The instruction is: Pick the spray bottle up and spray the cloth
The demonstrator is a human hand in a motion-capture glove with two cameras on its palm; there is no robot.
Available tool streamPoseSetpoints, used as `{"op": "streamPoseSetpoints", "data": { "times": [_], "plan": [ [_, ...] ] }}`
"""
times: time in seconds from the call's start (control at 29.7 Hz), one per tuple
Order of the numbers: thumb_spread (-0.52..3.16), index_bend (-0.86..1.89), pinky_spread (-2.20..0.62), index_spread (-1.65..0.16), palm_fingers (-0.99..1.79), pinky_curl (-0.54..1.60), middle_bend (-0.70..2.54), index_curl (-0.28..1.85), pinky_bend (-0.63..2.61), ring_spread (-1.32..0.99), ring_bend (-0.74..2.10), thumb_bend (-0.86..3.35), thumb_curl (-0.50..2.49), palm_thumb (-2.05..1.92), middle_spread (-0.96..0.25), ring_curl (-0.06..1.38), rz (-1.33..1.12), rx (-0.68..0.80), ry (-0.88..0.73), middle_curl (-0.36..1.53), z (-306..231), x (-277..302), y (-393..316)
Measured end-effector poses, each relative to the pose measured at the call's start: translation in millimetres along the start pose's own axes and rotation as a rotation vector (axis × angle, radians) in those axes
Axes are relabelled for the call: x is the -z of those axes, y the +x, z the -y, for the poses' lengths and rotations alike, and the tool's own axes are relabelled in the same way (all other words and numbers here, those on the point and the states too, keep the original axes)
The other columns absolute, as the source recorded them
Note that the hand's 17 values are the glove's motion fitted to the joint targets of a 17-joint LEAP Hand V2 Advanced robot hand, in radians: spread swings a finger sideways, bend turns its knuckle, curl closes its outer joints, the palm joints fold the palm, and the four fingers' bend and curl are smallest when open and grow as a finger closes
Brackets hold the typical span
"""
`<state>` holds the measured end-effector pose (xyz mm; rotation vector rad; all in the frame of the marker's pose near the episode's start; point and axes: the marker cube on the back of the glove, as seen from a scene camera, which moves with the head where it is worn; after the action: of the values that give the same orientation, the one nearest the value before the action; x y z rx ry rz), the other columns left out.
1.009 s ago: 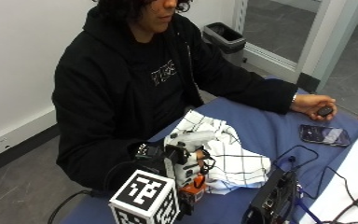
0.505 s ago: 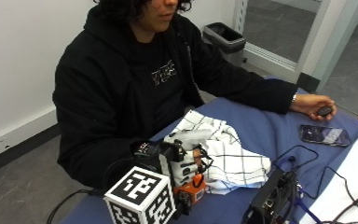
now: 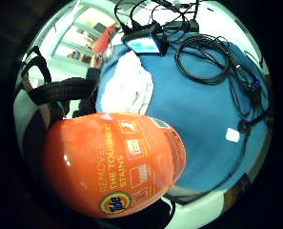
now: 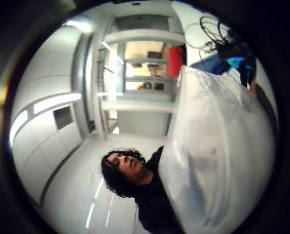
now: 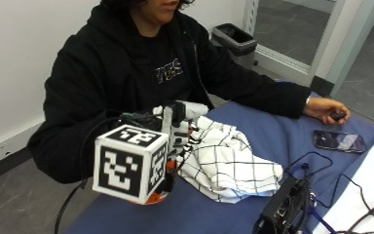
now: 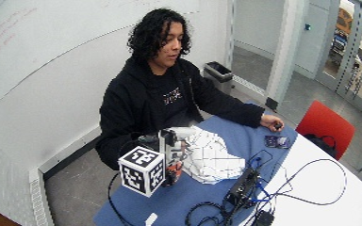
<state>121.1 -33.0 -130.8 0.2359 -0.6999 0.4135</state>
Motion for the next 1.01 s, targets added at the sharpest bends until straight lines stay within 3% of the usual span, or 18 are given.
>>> {"op": "streamPoseSetpoints", "data": {
  "times": [0.13, 0.44, 1.01],
  "plan": [
    [0.43, 0.42, -0.27, -0.25, 1.32, 0.44, 0.62, 0.59, 0.42, -0.22, 0.63, -0.02, 0.77, 0.97, -0.18, 0.51, -0.185, -0.134, -0.207, 0.59, -5.7, -9.6, -18.2],
    [0.44, 0.42, -0.25, -0.25, 1.31, 0.44, 0.62, 0.6, 0.42, -0.22, 0.63, -0.02, 0.79, 0.97, -0.17, 0.51, -0.57, -0.404, -0.475, 0.59, 15.6, -49.4, -22.2],
    [0.48, 0.39, -0.23, -0.25, 1.28, 0.44, 0.61, 0.61, 0.41, -0.22, 0.64, -0.02, 0.83, 0.97, -0.17, 0.52, -0.758, -0.66, -0.802, 0.59, 27.9, -114.7, 34.1]
  ]
}}
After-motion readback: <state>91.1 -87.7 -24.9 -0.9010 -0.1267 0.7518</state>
